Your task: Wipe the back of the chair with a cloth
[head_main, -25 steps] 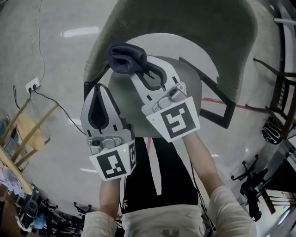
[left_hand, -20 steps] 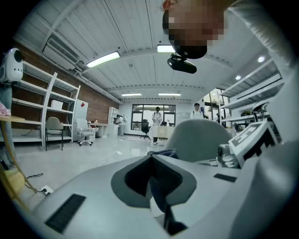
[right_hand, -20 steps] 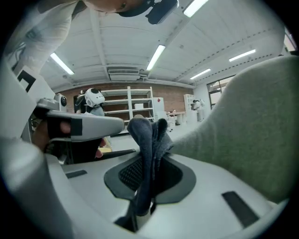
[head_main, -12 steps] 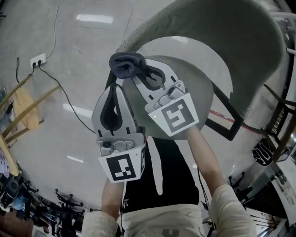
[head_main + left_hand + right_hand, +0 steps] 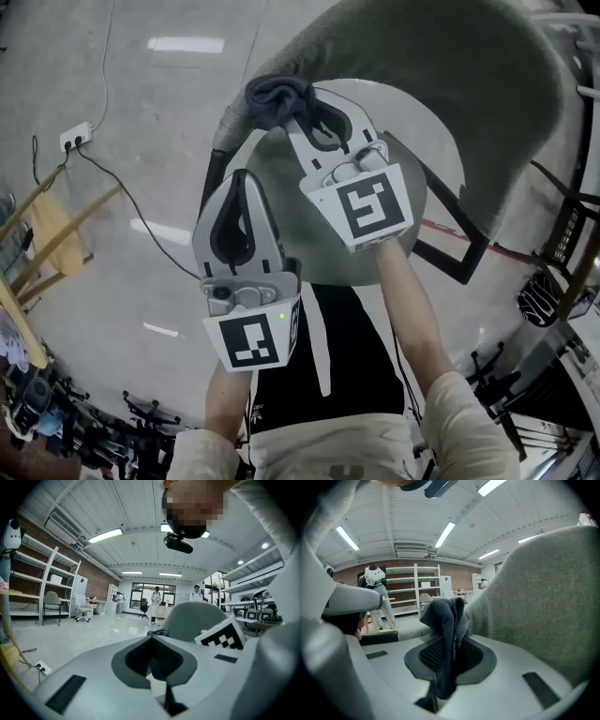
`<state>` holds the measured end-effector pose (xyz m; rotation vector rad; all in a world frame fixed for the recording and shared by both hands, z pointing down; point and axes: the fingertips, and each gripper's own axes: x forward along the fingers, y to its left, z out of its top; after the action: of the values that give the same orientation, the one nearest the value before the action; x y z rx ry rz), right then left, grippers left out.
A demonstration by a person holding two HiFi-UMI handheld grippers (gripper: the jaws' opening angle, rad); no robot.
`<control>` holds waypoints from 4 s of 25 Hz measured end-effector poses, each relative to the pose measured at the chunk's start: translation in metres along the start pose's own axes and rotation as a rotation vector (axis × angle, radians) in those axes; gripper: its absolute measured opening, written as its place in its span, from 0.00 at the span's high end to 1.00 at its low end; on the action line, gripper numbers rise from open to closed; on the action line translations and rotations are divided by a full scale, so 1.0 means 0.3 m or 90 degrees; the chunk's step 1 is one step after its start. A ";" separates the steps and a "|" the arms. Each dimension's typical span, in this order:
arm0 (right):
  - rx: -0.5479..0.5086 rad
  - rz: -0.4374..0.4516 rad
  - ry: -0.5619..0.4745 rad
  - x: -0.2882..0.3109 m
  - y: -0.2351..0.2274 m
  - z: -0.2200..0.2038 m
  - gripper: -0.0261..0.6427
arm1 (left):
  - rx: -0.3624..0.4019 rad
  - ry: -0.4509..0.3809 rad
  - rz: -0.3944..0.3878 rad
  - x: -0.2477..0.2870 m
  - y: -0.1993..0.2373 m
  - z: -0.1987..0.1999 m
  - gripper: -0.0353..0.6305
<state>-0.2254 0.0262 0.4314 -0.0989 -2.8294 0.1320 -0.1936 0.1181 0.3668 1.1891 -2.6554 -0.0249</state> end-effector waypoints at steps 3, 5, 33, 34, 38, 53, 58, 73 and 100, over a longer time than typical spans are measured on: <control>0.014 -0.050 -0.008 -0.002 -0.096 0.005 0.88 | 0.001 -0.001 -0.021 0.042 -0.039 0.011 0.92; 0.024 -0.086 -0.014 -0.010 -0.159 -0.003 0.88 | 0.003 -0.002 -0.032 0.067 -0.061 0.011 0.92; 0.240 -0.699 -0.065 -0.722 -0.690 -0.150 0.88 | 0.058 0.012 -0.284 0.196 -0.516 0.001 0.92; 0.242 -0.718 -0.067 -0.753 -0.690 -0.156 0.88 | 0.058 0.021 -0.298 0.193 -0.538 -0.007 0.92; 0.230 -0.799 -0.062 -0.878 -0.674 -0.187 0.88 | 0.068 0.039 -0.357 0.168 -0.612 -0.037 0.92; 0.249 -1.034 -0.072 -1.270 -0.488 -0.283 0.88 | 0.116 0.051 -0.500 0.056 -0.800 -0.122 0.92; 0.245 -1.052 -0.066 -1.304 -0.446 -0.298 0.88 | 0.112 0.050 -0.517 0.033 -0.834 -0.133 0.92; 0.215 -0.944 -0.083 -1.259 -0.450 -0.032 0.88 | 0.071 -0.017 -0.452 0.091 -0.804 0.162 0.92; 0.093 -0.511 -0.114 -1.234 0.035 1.027 0.88 | 0.028 -0.116 -0.289 -0.322 -0.518 1.119 0.92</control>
<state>0.0330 -0.0184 0.0272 1.1048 -2.7753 0.1667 -0.0901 0.0589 0.0036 1.8582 -2.4784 -0.1593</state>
